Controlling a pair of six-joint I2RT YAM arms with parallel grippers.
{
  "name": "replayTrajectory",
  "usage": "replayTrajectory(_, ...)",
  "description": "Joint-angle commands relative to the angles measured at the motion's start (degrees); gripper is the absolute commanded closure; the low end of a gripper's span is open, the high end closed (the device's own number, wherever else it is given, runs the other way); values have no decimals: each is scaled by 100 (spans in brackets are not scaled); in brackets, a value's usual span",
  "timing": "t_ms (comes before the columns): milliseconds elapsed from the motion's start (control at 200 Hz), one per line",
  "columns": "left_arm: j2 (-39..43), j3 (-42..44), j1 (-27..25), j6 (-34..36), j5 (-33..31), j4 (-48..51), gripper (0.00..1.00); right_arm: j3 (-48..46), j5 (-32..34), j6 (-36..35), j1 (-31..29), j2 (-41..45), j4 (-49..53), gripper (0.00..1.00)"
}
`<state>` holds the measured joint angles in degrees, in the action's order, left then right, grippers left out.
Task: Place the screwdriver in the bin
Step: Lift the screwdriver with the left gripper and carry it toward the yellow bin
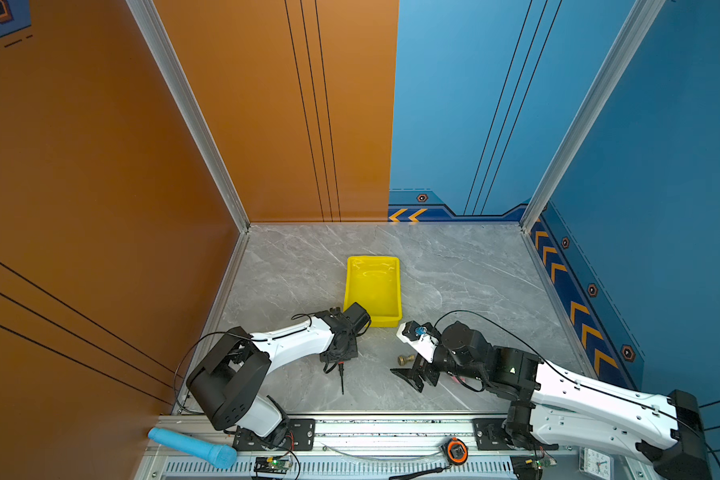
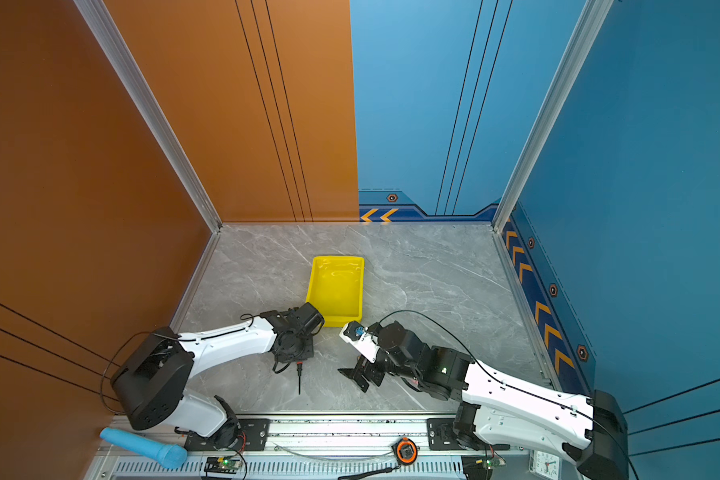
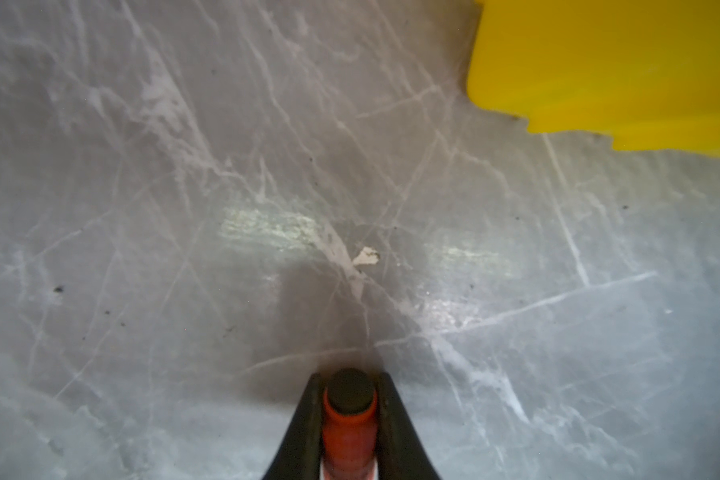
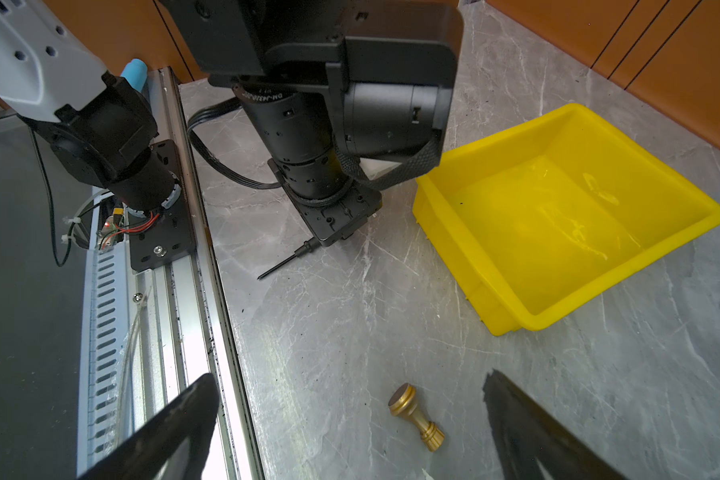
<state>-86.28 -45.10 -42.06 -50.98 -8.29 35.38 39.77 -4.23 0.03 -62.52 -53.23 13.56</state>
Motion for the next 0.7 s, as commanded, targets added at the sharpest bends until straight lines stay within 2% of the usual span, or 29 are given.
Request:
replayTrajectory(0,177,-2,-48,80,-84,151,100,-48,79,89,94,144,-214,0)
replayTrajectory(370,627,-691,98,737,-442,918,100,-119,-202,85,470,439,-284,0)
replayTrajectory(696,1060,-1176,314,934,-491,1094,100,181,-252,136,816,474,-167,0)
